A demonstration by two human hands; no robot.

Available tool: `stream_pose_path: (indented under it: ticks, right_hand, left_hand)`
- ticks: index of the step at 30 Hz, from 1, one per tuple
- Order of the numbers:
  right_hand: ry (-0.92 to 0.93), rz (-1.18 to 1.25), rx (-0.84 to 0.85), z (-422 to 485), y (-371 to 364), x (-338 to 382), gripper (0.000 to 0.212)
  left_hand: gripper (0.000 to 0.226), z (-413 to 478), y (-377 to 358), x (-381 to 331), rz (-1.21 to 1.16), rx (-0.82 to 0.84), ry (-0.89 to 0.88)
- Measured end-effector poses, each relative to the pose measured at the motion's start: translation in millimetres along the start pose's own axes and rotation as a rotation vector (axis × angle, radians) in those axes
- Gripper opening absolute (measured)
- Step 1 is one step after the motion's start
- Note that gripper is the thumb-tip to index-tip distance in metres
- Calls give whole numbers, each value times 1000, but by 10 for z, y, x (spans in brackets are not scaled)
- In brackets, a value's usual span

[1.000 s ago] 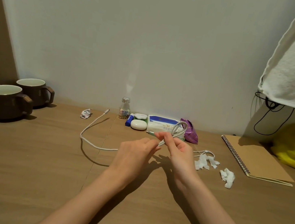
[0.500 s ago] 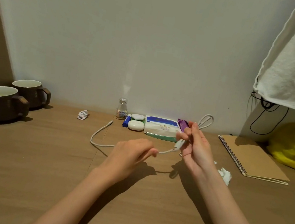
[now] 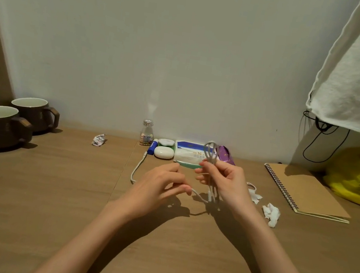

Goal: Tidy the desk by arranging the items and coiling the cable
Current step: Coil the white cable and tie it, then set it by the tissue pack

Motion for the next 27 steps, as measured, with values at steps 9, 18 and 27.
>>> stream_pose_path:
  ticks: [9,18,27]
  right_hand:
    - [-132,-86,162,-89,-290,-147,18]
    - [-201,-116,238,-64,-329,-204,23]
    - [-282,-164,452,-146,-400,-136,33]
  left_hand:
    - [29,20,130,-48,71,-178,-68]
    - [19,-30,407,-36,101,-373,-43]
    - [12,-70,557,-11,102,-498,-1]
Point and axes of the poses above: each hand's wrist, its own z-axis towards the middle knuckle, its own y-axis out of the back of the hand, x = y × z, the point moved 7 cm from there along z, towards the middle knuckle, and after that the axes turned 14 degrees about -y, right-handed, at the moved point
